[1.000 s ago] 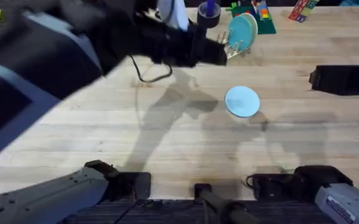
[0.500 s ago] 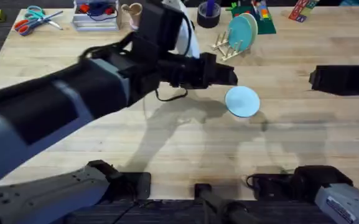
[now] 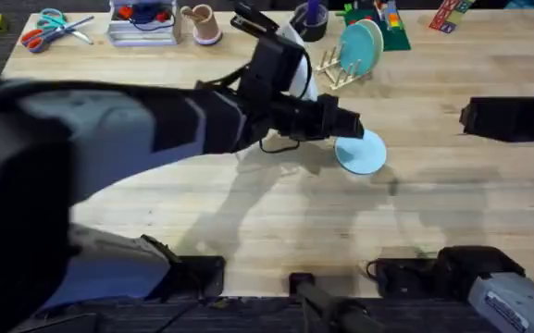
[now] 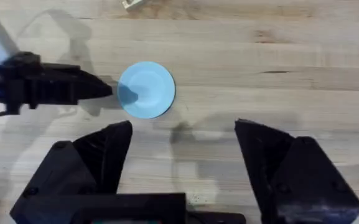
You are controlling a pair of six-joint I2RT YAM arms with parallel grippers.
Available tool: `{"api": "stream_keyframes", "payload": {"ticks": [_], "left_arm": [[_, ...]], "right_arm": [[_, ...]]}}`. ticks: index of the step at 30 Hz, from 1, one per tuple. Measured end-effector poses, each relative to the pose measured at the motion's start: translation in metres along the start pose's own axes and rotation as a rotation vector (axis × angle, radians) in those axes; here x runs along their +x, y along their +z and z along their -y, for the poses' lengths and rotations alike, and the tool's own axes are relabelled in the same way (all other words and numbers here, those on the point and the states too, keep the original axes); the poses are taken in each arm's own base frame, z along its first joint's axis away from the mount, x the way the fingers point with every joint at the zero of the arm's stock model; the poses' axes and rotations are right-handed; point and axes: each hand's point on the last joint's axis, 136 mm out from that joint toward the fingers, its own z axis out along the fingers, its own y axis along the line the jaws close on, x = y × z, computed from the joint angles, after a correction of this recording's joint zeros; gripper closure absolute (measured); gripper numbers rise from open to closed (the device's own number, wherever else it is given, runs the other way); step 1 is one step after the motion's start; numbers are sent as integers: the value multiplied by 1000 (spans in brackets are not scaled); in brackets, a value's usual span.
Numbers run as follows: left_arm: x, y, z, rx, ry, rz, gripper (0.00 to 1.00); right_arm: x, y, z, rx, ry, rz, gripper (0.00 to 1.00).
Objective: Pick up the plates from the table one by one and place each into a slot on the dish rack.
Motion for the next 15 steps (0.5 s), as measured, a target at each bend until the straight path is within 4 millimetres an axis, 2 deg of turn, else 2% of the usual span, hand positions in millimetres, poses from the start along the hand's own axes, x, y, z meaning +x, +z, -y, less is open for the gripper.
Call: {"api": "stream_keyframes", "payload": {"ticks": [5,15], "left_arm": [[9,16,-22,-12,-45,-39,961],[19,31,-47,-27,-93,-72,961]], "right_arm": [[0,0,0,0,0,0,7],[0,0,0,0,0,0,7]]}}
